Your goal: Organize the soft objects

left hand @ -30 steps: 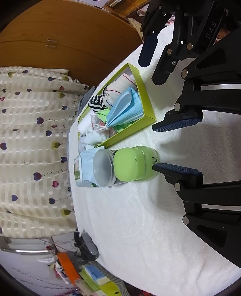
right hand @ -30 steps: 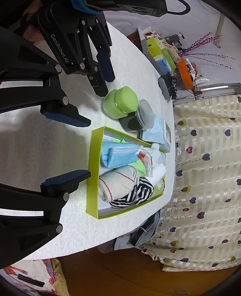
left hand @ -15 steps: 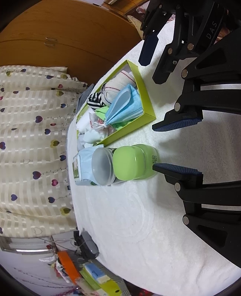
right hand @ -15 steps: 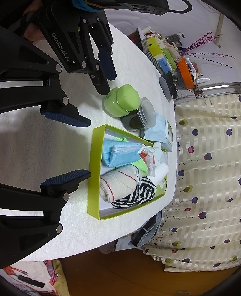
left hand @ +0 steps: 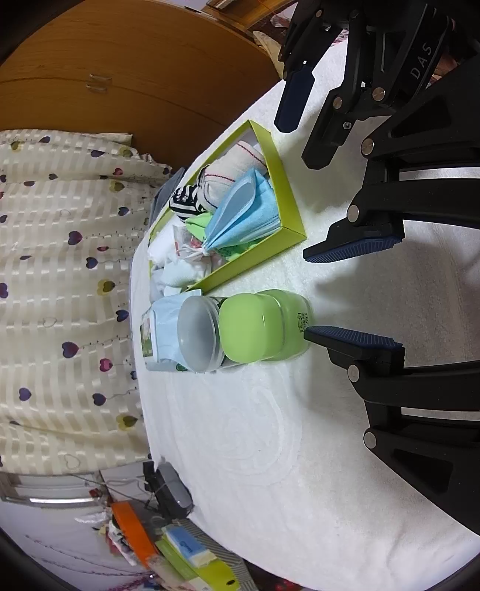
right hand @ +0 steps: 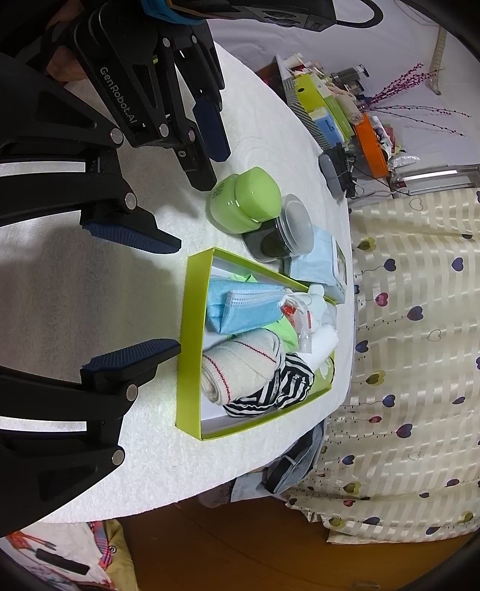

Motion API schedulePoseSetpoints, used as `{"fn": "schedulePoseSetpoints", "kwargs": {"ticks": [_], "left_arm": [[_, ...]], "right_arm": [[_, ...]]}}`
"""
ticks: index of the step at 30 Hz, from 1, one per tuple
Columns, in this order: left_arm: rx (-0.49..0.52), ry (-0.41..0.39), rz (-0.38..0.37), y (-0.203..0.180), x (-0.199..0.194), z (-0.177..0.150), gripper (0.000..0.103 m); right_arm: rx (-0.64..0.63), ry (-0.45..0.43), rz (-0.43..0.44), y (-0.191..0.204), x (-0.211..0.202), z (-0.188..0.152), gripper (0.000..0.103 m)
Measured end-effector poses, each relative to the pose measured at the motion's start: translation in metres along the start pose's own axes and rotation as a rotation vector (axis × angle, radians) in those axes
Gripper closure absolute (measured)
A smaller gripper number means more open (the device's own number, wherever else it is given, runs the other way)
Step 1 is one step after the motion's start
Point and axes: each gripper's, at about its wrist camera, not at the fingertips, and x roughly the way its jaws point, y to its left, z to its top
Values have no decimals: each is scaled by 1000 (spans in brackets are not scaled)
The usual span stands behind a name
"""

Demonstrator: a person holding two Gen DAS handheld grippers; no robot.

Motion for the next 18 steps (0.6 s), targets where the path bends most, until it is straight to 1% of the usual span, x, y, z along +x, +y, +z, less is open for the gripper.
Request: {"fn": "schedulePoseSetpoints", "kwargs": {"ticks": [18], "left_arm": [[2,0,1,1,0,0,69]], "right_arm": [[-3,-2,1,4,0,-2,54]]}}
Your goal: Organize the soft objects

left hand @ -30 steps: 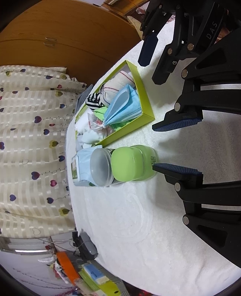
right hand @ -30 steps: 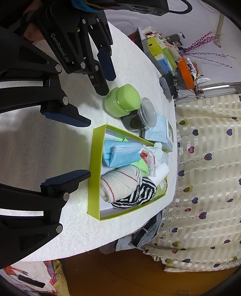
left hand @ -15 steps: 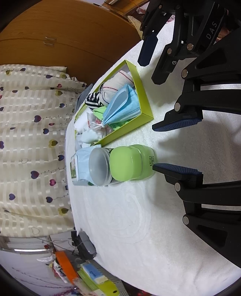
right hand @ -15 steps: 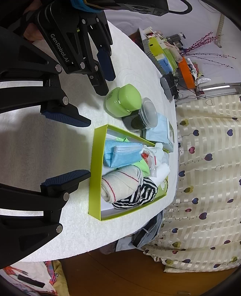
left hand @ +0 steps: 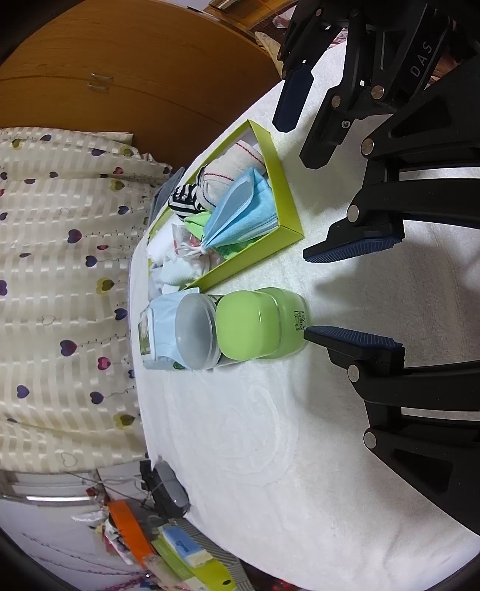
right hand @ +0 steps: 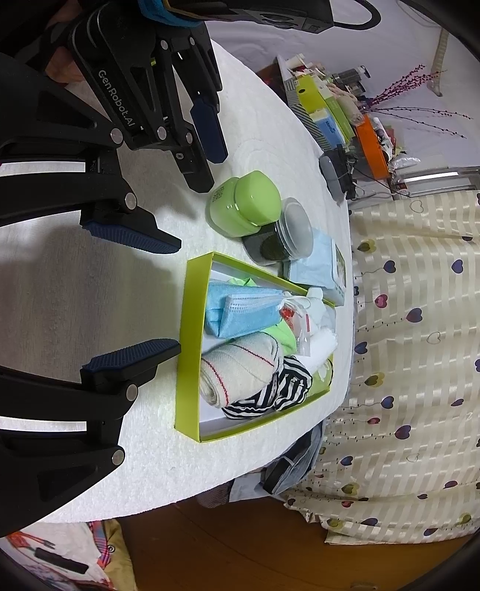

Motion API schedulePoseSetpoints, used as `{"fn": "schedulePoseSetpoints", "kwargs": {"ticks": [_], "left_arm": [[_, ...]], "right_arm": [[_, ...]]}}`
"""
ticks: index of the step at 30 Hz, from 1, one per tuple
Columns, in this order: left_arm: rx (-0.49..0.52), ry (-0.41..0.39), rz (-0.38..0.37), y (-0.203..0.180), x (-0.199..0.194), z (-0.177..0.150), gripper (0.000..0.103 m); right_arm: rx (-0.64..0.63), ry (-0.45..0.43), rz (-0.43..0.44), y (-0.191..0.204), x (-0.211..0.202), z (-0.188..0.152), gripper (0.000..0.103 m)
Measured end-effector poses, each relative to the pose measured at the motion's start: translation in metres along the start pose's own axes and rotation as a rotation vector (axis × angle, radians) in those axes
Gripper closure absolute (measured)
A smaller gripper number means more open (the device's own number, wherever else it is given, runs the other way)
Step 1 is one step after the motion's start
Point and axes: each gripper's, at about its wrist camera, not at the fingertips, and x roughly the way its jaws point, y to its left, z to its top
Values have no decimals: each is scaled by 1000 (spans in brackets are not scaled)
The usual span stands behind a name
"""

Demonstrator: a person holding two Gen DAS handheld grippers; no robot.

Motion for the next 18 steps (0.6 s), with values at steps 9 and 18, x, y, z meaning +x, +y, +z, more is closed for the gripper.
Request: {"fn": "schedulePoseSetpoints", "kwargs": {"ticks": [9,18], "left_arm": [[-1,3,-3,0,0,0,69],[-4,4,-2,0,2,-2,69]], "right_arm": [[0,1,0,0,0,0,54],[-1,3,0,0,0,0,54]]}}
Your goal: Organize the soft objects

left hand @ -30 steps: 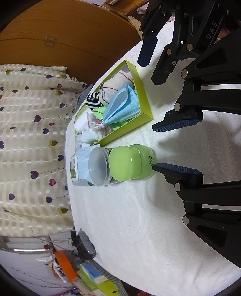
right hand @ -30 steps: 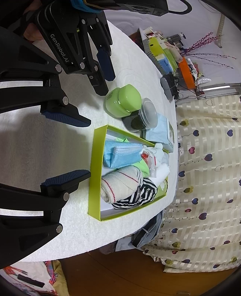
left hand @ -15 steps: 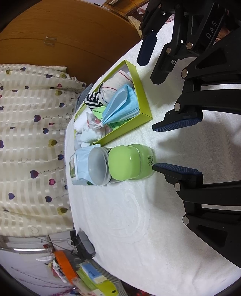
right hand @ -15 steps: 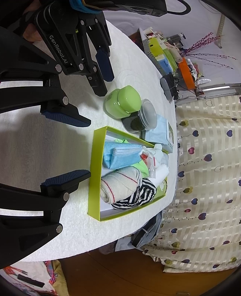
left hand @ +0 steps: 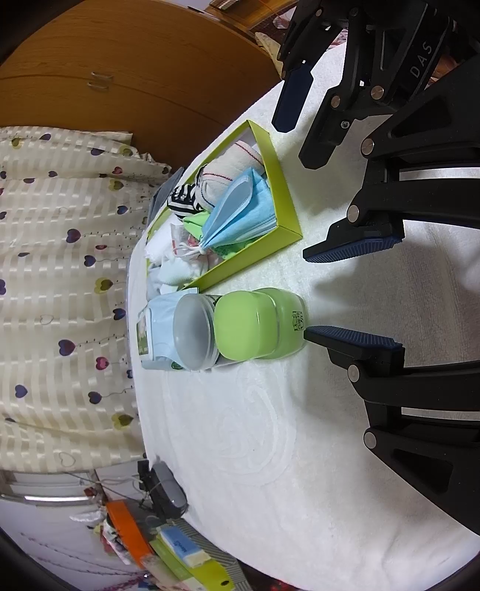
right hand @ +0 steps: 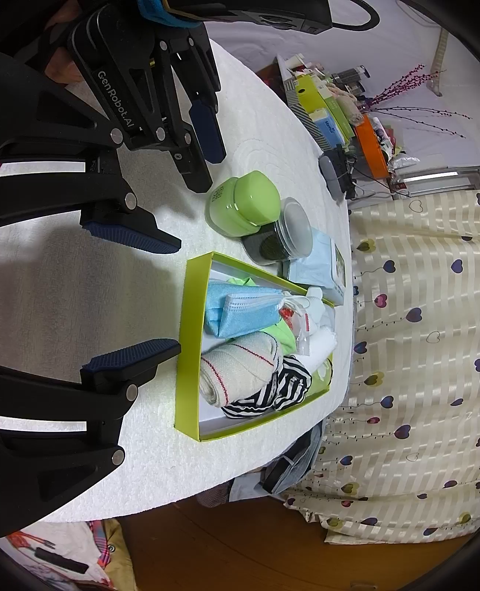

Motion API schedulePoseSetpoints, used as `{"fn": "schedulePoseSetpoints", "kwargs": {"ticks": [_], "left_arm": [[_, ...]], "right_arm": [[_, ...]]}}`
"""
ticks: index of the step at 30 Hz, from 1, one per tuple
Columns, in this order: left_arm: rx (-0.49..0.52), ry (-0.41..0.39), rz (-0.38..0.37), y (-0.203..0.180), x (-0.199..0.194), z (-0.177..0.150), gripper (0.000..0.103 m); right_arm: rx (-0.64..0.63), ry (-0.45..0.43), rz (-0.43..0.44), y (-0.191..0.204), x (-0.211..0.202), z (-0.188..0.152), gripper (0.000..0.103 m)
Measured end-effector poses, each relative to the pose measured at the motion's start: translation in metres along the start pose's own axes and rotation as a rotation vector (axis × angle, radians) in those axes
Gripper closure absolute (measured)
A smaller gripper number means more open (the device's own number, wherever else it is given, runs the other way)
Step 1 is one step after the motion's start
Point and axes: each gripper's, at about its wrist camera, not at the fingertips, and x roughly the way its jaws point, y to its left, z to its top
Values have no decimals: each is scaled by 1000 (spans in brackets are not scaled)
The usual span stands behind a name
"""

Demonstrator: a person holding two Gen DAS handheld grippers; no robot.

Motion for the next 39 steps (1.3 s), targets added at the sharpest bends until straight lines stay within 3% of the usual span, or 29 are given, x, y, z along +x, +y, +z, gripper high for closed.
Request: {"fn": "schedulePoseSetpoints", "kwargs": {"ticks": [39], "left_arm": [[2,6,0,-1,2,-1,69]], "right_arm": [[-1,-3,0,1,-1,1,54]]}}
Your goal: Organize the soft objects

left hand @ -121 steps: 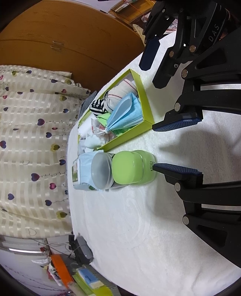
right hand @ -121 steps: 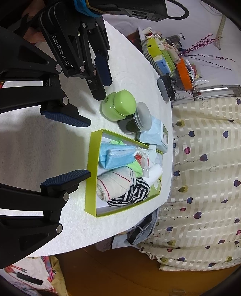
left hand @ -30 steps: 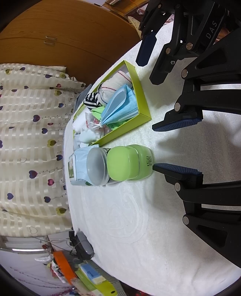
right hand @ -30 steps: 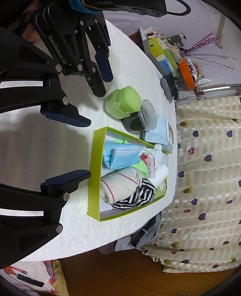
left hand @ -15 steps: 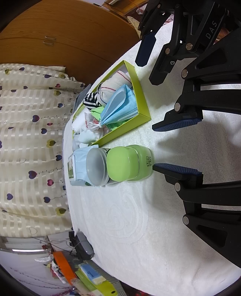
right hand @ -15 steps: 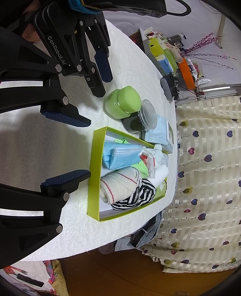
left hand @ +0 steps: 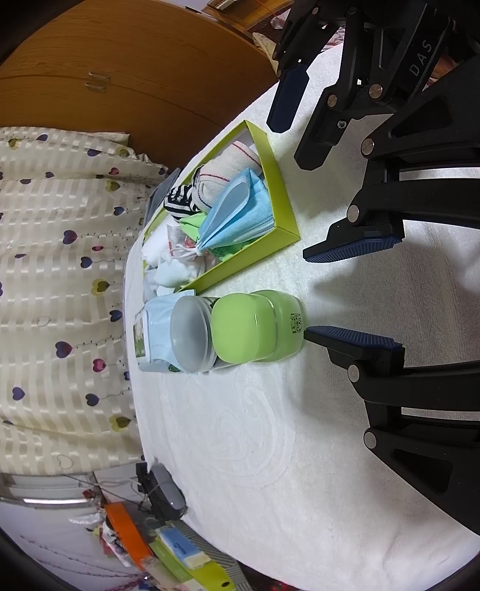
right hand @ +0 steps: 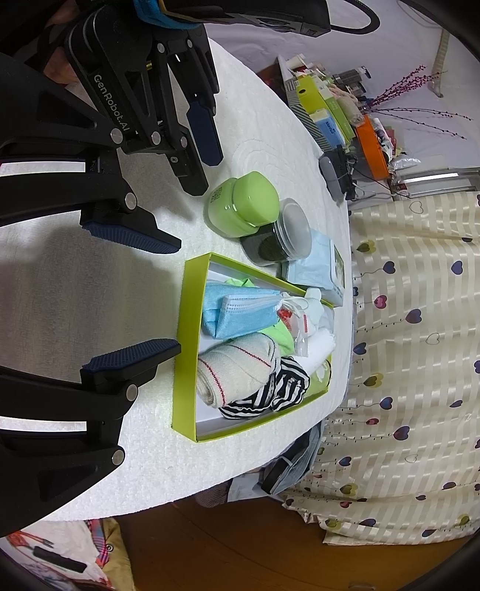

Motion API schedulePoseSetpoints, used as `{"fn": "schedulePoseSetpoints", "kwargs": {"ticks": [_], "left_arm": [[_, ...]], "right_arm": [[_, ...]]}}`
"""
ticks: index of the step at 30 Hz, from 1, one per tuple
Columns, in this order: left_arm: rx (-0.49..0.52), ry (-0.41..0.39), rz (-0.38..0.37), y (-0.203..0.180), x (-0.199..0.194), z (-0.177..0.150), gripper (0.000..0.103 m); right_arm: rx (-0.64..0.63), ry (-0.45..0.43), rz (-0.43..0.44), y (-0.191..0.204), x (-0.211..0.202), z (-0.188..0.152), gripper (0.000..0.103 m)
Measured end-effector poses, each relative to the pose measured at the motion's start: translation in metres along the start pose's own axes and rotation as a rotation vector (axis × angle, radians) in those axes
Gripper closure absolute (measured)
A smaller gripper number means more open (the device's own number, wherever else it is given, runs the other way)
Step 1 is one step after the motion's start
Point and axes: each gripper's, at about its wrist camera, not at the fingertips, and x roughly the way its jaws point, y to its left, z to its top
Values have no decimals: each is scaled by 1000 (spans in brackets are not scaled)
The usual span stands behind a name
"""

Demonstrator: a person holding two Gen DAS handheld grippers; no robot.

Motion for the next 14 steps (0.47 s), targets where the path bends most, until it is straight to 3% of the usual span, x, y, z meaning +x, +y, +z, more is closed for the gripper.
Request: {"fn": "schedulePoseSetpoints", "kwargs": {"ticks": [14], "left_arm": [[8,-7,-1,-6,4,-6,69]], "right_arm": [[0,0,-1,0,0,1,54]]}}
